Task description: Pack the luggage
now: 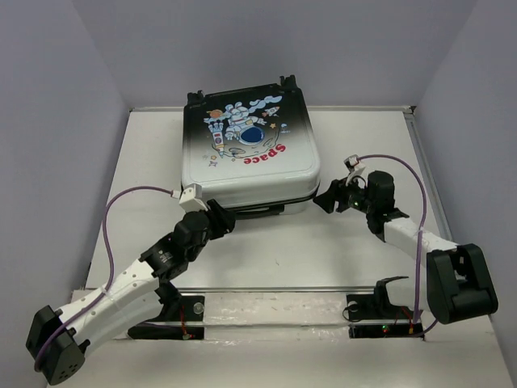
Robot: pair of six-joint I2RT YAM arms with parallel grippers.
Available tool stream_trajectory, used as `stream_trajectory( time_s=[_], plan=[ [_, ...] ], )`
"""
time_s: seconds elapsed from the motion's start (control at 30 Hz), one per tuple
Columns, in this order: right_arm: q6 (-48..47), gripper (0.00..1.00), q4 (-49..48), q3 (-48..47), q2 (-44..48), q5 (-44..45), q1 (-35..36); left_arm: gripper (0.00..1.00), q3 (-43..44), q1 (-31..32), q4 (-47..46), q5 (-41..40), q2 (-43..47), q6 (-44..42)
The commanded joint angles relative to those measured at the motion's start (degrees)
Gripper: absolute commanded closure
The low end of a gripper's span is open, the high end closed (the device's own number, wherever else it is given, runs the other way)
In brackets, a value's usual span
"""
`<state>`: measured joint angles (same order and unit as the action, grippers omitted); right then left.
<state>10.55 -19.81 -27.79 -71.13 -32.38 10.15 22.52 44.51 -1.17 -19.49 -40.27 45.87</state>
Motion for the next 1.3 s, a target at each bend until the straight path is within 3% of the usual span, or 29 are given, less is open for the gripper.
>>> stream_trajectory(
  time_s=[0.0, 0.33, 0.4, 0.53, 0.73, 0.9, 0.97, 1.03, 1.07, 1.1, 1.27],
  plan=[
    [-2.90, 0.35, -7.60, -2.09, -1.02, -9.02, -0.13, 0.43, -1.52, -0.21, -2.70, 1.73, 2.39, -0.87],
    [0.26, 0.48, -22.70, -1.13, -7.09, -11.57, -0.13, 0.44, 2.00, -0.21, 0.55, 3.05, 4.06, -2.27],
    [2.97, 0.54, -30.76, 0.54, -7.53, -12.17, -0.13, 0.44, 2.08, -0.21, 0.29, 3.31, 4.06, -2.27],
    [5.71, 0.66, -37.22, 1.51, -10.33, -12.88, -0.13, 0.44, 2.26, -0.21, -1.20, 4.89, 3.18, -2.36],
    [9.49, 0.66, -48.29, 3.44, -15.87, -12.62, -0.13, 0.46, 2.35, -0.21, -5.06, 8.32, 0.55, -2.89],
    [10.20, 0.60, -53.39, 3.62, -19.82, -10.87, -0.13, 0.47, 2.79, -0.21, -6.83, 9.99, -1.21, -3.77],
    [10.98, 0.68, -55.67, 3.62, -21.23, -10.86, -0.13, 0.47, 2.79, -0.21, -7.53, 10.52, -1.65, -4.29],
    [12.65, 0.79, -59.35, 3.71, -22.64, -10.69, -0.13, 0.47, 2.79, -0.13, -8.14, 10.78, -2.09, -4.64],
    [13.18, 0.90, -60.25, 3.62, -23.69, -10.51, -0.13, 0.47, 2.88, -0.13, -8.84, 11.13, -2.79, -4.73],
    [13.71, 0.93, -61.04, 3.62, -23.96, -10.42, -0.13, 0.47, 3.05, -0.04, -9.20, 11.40, -3.23, -5.08],
    [16.61, 0.93, -62.72, 7.82, -20.47, -8.06, -0.13, 0.47, 4.28, -0.13, -14.20, 12.81, -7.62, -6.58]
  ],
)
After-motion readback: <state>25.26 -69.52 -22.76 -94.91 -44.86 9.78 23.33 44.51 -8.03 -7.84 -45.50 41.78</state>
